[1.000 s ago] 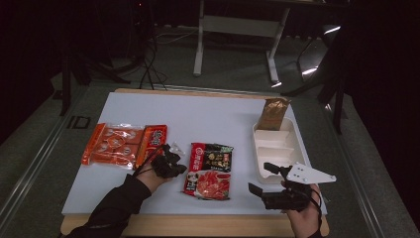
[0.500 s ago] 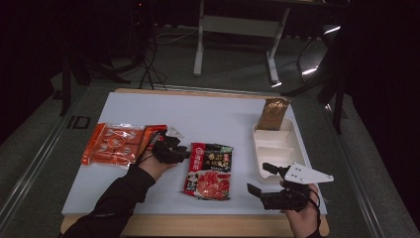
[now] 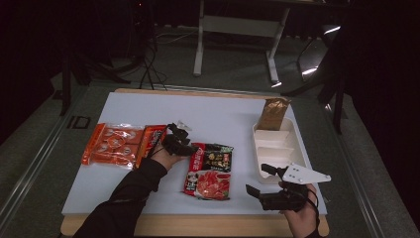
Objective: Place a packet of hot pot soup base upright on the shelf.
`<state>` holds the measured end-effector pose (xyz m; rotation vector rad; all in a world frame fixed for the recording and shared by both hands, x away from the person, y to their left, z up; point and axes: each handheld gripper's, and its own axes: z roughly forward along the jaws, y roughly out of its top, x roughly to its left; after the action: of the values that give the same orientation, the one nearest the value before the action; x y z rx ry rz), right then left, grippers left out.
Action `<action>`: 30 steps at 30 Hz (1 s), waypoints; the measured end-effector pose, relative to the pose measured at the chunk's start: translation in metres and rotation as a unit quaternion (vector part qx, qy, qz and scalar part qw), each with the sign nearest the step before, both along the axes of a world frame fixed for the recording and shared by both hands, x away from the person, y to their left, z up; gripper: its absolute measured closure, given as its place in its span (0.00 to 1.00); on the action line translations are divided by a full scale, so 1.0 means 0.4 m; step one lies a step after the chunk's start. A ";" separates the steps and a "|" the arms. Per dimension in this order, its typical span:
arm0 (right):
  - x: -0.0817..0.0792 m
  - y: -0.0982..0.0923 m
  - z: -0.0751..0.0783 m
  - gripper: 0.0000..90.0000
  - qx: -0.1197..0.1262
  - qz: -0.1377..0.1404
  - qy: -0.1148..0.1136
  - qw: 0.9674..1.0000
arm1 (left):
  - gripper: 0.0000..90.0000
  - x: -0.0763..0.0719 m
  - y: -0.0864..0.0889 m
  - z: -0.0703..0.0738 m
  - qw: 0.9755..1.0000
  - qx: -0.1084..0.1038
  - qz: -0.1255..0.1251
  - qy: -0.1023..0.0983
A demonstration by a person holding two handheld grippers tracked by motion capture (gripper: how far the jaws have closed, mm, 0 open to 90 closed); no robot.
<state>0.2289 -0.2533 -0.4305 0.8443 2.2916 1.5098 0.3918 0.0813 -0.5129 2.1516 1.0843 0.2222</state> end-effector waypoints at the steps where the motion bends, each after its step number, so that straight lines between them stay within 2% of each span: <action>1: 0.000 0.000 0.000 0.16 0.000 0.000 0.001 1.000 | 0.56 0.007 -0.004 -0.006 1.000 0.004 0.002 0.002; 5: 0.001 -0.001 -0.002 0.16 -0.001 0.000 0.002 1.000 | 0.56 0.025 -0.018 -0.024 1.000 0.000 0.005 0.009; 8: 0.002 -0.002 -0.004 0.16 0.000 0.001 0.004 1.000 | 0.56 0.034 -0.027 -0.036 1.000 -0.001 0.001 0.026; 10: 0.002 -0.003 -0.004 0.16 0.001 0.001 0.004 1.000 | 0.57 0.033 -0.031 -0.043 1.000 0.003 -0.001 0.029; 11: 0.001 -0.003 -0.004 0.16 0.001 0.001 0.004 1.000 | 0.59 0.033 -0.033 -0.046 0.999 0.009 -0.003 0.033; 13: 0.002 -0.004 -0.003 0.16 0.001 0.000 0.003 1.000 | 0.65 0.031 -0.033 -0.055 0.999 0.000 -0.009 0.040; 14: 0.002 -0.004 -0.004 0.16 0.001 0.000 0.004 1.000 | 0.69 0.027 -0.035 -0.058 0.999 -0.001 -0.007 0.040; 16: 0.004 -0.002 -0.006 0.16 -0.001 0.001 0.004 1.000 | 0.74 0.021 -0.044 -0.055 0.999 0.018 -0.007 0.032; 19: 0.006 0.003 -0.008 0.16 -0.002 0.001 0.004 1.000 | 0.85 0.019 -0.047 -0.055 0.999 0.019 -0.002 0.036; 23: 0.005 0.006 -0.009 0.16 -0.006 0.003 0.006 1.000 | 0.92 0.018 -0.045 -0.050 0.999 0.003 0.006 0.044; 28: 0.008 0.003 -0.009 0.16 -0.006 0.002 0.007 1.000 | 0.96 0.007 -0.051 -0.034 1.000 0.000 0.006 0.029; 30: 0.008 0.001 -0.008 0.16 -0.005 0.000 0.006 1.000 | 0.96 0.003 -0.049 -0.019 1.000 -0.014 0.003 0.023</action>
<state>0.2319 -0.2530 -0.4336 0.8528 2.3057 1.4974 0.3928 0.0617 -0.5205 2.1370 1.1140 0.1607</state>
